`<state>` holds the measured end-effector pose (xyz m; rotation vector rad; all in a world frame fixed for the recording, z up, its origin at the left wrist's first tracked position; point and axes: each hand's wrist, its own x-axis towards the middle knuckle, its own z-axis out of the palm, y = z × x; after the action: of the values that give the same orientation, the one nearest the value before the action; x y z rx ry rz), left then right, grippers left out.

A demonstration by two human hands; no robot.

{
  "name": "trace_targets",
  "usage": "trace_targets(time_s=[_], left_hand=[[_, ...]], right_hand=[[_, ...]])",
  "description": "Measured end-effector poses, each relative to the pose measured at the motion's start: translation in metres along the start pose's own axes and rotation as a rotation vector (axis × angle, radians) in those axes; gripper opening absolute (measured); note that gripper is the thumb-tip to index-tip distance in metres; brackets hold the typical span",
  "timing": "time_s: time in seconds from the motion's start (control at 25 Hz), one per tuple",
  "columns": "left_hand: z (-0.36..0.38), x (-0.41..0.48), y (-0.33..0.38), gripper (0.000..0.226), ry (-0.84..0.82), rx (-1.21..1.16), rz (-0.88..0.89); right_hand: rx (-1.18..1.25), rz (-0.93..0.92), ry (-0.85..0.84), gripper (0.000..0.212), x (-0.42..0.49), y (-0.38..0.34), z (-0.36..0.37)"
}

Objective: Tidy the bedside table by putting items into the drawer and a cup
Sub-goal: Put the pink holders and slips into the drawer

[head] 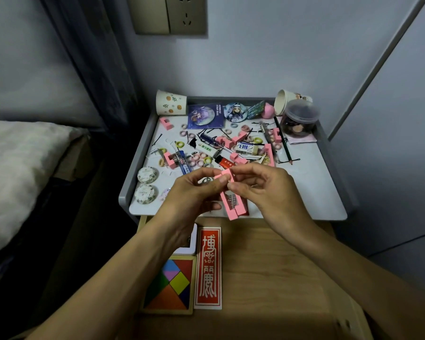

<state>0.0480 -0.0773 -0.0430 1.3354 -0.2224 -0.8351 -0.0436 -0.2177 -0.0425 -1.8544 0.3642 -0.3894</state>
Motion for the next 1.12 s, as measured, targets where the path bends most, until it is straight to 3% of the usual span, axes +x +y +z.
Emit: trace_targets(time_s=[0.48, 0.72, 1.12], left_hand=[[-0.001, -0.003, 0.004, 0.02, 0.146, -0.165, -0.044], [-0.002, -0.003, 0.003, 0.02, 0.207, -0.242, -0.016], [-0.016, -0.002, 0.016, 0.014, 0.132, 0.184, 0.133]], right_hand=[[0.011, 0.014, -0.023, 0.043, -0.015, 0.002, 0.009], [0.073, 0.008, 0.011, 0.038, -0.012, 0.003, 0.011], [0.015, -0.01, -0.066, 0.035, -0.005, 0.005, -0.002]])
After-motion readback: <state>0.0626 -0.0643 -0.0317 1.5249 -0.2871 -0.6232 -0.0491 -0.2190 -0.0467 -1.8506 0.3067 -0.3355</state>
